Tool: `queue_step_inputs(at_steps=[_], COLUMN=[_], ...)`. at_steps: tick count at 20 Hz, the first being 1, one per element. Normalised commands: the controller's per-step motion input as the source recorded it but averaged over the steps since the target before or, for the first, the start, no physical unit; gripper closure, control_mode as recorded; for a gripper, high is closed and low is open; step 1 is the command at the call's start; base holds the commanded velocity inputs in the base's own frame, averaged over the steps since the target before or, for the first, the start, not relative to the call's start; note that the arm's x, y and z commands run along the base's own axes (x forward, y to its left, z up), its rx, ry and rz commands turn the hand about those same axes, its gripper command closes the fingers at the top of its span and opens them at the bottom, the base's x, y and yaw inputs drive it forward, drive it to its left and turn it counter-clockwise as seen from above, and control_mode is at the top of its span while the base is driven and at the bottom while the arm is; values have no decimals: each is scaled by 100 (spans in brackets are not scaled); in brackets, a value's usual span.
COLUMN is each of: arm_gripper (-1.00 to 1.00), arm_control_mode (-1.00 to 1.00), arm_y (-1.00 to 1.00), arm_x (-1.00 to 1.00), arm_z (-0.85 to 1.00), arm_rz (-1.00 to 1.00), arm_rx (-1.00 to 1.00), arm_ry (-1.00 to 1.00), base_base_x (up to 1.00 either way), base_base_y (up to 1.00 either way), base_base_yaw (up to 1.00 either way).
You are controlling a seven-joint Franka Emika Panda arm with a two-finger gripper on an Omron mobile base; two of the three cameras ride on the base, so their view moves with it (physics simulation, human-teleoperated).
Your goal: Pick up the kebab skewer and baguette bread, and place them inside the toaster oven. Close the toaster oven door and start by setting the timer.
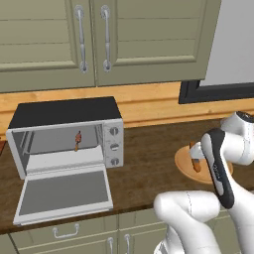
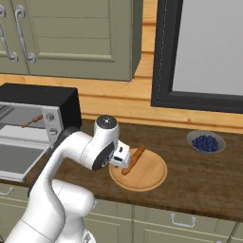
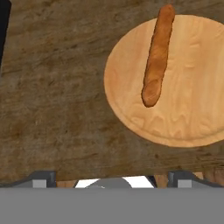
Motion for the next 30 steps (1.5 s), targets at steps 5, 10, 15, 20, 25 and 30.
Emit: queue_step_inputs(at_steps=[5, 10, 15, 20, 25, 30], arm_gripper=[-100, -100, -100, -100, -100, -100], arm_control_mode=[-100, -100, -100, -100, -100, -100], arm_y=[-32, -19, -10, -19, -21, 0], arm_x=[5, 26, 49, 28, 16, 17], arm_z=[-26, -20, -12, -16, -32, -35], arm_rz=[0, -2, -10, -8, -3, 0], arm_rx=[-14, -5, 0, 1, 3, 0], arm_ry=[0, 0, 0, 0, 0, 0], base_base_x=[0, 0, 0, 0, 0, 0], base_base_y=[0, 0, 0, 0, 0, 0], base_base_yaw=[0, 0, 0, 0, 0, 0])
